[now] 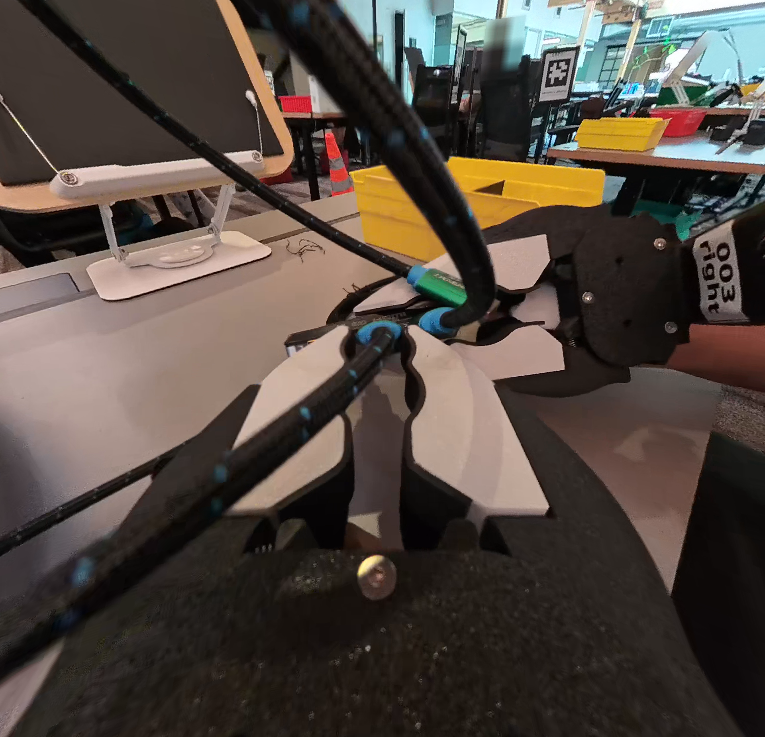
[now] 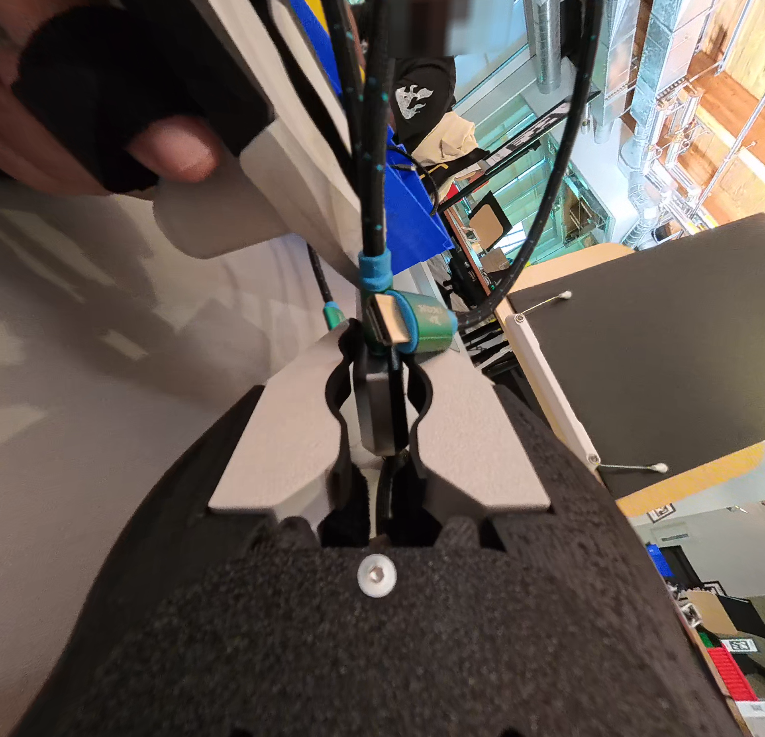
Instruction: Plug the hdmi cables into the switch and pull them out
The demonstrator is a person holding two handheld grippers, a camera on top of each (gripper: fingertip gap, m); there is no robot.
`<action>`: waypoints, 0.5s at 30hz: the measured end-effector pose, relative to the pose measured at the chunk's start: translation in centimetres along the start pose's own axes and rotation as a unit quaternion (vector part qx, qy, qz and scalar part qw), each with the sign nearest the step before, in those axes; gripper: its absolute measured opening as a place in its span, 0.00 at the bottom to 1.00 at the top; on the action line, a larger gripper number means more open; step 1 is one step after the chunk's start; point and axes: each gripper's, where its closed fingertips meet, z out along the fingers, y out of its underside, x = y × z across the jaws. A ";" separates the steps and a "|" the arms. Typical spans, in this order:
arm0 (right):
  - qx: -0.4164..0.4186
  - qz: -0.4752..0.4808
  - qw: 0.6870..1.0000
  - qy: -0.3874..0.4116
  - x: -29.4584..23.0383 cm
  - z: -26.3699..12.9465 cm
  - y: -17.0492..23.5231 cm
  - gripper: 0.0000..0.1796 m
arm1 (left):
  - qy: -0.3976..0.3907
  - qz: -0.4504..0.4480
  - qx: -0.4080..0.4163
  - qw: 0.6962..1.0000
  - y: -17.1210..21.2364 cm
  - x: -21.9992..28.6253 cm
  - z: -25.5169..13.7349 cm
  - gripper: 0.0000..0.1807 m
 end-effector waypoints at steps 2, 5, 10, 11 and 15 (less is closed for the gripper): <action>-0.003 -0.010 1.000 0.003 0.1 -0.2 0.0 0.11 | -0.004 0.003 0.001 1.000 0.0 0.1 0.1 0.11; -0.013 -0.026 1.000 0.010 0.2 -0.1 0.4 0.12 | -0.009 -0.006 -0.023 1.000 0.2 0.0 0.4 0.11; -0.009 0.003 0.999 0.031 0.9 0.2 0.4 0.12 | -0.014 -0.013 -0.023 1.000 -0.4 -0.4 0.4 0.11; -0.009 0.003 0.999 0.035 1.0 0.2 0.3 0.12 | -0.015 -0.012 -0.022 1.000 -0.5 -0.5 0.4 0.11; -0.007 0.007 0.999 0.043 1.1 0.4 -0.1 0.12 | -0.020 -0.005 -0.020 1.000 -0.8 -0.6 -0.1 0.11</action>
